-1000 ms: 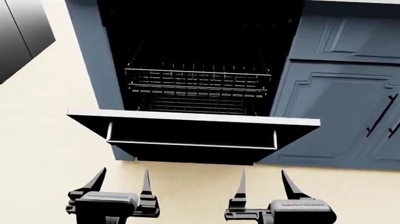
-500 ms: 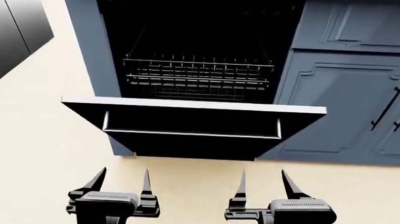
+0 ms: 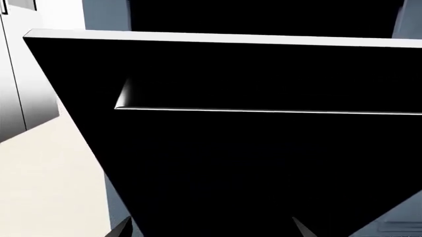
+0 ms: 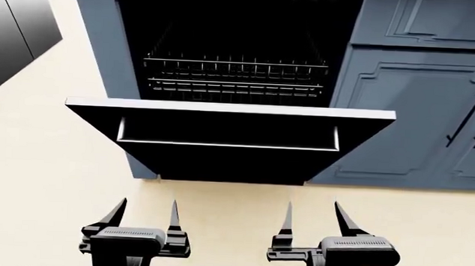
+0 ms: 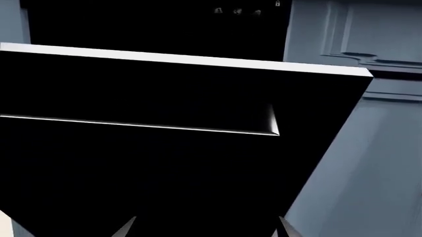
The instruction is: Close the dishwasher door
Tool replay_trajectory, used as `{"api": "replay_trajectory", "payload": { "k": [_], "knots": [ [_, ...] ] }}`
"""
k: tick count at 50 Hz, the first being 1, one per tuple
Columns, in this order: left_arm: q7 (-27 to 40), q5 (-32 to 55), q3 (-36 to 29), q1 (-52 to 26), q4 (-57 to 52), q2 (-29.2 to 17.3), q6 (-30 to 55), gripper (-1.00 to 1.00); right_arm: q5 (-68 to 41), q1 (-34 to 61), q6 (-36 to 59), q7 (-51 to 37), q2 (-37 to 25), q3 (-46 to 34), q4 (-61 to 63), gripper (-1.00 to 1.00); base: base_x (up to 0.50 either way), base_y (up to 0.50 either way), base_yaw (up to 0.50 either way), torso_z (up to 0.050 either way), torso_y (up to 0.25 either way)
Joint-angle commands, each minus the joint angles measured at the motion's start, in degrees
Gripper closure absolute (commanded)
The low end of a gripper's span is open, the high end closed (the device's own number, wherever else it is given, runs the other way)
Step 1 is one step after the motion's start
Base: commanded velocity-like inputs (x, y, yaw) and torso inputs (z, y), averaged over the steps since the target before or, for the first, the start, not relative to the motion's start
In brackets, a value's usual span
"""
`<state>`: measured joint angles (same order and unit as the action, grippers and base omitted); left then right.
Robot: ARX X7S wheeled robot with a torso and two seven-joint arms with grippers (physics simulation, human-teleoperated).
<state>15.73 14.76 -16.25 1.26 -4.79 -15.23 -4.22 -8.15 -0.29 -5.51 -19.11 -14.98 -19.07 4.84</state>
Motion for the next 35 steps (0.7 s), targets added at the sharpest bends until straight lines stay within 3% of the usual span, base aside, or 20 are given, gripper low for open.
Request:
{"api": "replay_trajectory", "payload": {
  "k": [1, 35],
  "knots": [
    [0.2, 0.3, -0.2, 0.0, -0.2, -0.3, 0.0, -1.00, -0.1, 0.1, 0.0, -0.2, -0.2, -0.3, 0.0, -1.00, 0.00, 0.00, 0.00, -0.050, 0.000],
    [0.8, 0.7, -0.7, 0.3, -0.5, -0.9, -0.3, -1.00, -0.3, 0.0, -0.2, -1.0, -0.8, -1.0, 0.2, -1.00, 0.00, 0.00, 0.00, -0.050, 0.000]
  ]
}}
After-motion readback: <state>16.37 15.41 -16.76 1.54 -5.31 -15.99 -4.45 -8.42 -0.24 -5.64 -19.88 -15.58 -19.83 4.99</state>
